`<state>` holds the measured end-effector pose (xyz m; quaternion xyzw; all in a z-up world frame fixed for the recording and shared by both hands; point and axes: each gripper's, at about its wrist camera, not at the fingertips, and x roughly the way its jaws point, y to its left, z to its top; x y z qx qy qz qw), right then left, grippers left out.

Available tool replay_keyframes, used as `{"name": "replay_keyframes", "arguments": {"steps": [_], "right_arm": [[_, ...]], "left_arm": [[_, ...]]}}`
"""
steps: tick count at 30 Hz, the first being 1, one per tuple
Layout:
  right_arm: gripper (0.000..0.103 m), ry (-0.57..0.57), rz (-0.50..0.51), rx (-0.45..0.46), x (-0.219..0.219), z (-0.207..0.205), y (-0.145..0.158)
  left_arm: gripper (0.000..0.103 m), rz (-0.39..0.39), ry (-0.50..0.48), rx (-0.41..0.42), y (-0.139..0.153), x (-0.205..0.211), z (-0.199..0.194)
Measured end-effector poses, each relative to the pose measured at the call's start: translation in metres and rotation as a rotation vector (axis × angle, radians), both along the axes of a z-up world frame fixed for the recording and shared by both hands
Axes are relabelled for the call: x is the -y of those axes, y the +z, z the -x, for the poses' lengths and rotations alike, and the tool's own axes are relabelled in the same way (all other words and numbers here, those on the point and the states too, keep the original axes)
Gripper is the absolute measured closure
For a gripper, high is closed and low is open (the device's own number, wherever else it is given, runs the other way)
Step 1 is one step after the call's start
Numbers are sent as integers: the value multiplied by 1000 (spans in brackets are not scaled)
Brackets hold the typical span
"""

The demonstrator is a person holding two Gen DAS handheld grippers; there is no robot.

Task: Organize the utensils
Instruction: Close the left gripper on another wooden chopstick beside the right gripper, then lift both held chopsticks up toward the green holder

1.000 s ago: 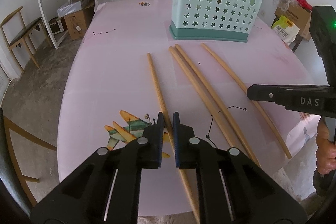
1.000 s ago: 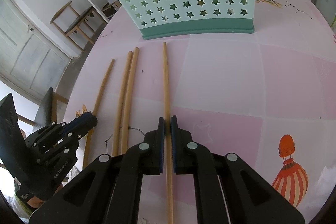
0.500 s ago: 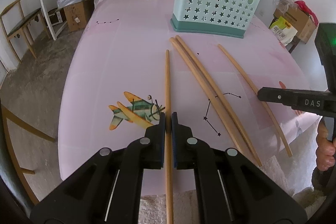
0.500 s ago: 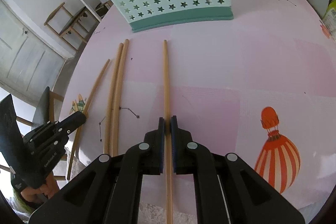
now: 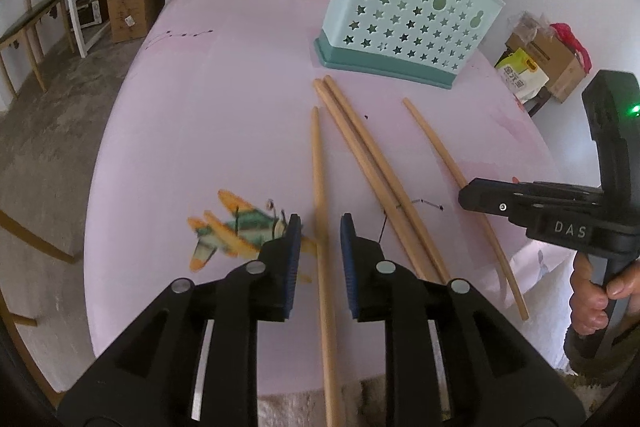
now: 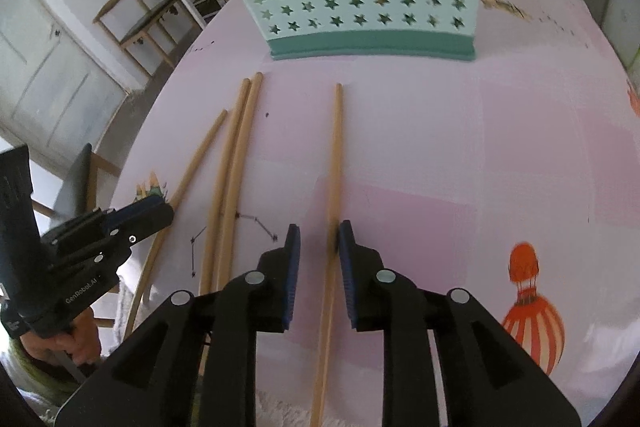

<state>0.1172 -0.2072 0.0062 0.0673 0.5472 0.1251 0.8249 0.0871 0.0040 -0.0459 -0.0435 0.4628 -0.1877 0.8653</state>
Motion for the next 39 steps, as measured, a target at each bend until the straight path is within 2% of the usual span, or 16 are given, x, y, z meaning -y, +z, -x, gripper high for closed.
{"name": "replay_keyframes", "arguments": {"steps": [13,15,17,18,24,29,39], "right_arm": [[83,82,143,71,-32,-46,0],[89,88,180,85,-39,-50,0],[96,93,174,90,-39,-52,-1],[96,89,164,90,-38,-54,-3],[97,36,68,84,-22,-57,3],[97,-29,-4,147,5,-49,32],[97,-148,-143,304,65,-18,98]], "left_arm": [[87,-166,-2,47,2,24,-40],[91,-183,7,58,2,25,-44],[97,-190,17,65,2,25,-47],[97,-187,19,65,2,25,-49],[98,-141,34,51,5,18,-53],[98,-85,55,64,17,8,-48],[98,133,74,212,86,-35,-13]]}}
